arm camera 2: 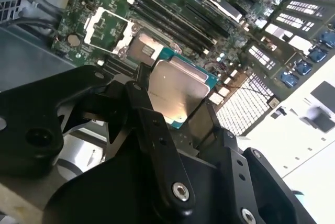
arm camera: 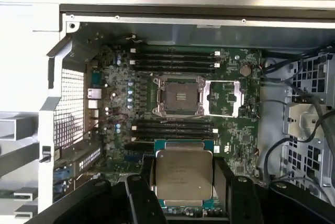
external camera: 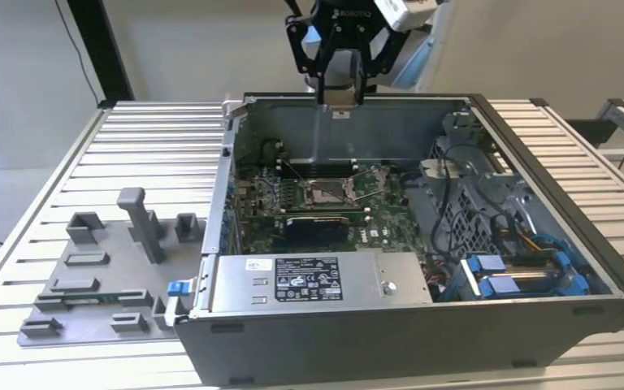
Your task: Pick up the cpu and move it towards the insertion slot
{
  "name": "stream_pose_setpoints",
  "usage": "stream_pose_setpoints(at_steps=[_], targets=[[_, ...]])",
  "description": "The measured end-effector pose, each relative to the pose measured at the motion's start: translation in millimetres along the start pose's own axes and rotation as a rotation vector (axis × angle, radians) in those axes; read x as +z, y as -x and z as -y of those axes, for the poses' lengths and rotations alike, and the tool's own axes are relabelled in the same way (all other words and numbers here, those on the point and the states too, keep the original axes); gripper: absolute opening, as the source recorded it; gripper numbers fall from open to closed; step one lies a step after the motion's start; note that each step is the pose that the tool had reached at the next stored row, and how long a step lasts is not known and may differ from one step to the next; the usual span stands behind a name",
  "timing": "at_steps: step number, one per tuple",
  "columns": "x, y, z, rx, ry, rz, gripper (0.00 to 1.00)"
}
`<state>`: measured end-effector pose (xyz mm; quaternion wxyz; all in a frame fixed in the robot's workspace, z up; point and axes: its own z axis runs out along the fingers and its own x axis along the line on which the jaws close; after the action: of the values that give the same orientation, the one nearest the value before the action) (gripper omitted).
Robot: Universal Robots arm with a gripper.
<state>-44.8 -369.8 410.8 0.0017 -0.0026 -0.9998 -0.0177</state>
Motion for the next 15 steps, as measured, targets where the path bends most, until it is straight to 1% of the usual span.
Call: stream_pose_setpoints(at_steps=[1, 3, 8, 13, 15], targets=[[0.5, 0.0, -0.6, 0.004, 0.0000, 0.0002, 0.00], [1.2, 0.0, -4.8, 0.007, -0.0001, 0.0003, 0.00], [2.6, -0.1, -18.9, 0.007, 0.0001, 0.0012, 0.00], [3.1, -0.2, -31.7, 0.008, 0.0001, 0.0027, 0.00], [3.1, -0.1, -33.5, 0.008, -0.0001, 0.0028, 0.00]])
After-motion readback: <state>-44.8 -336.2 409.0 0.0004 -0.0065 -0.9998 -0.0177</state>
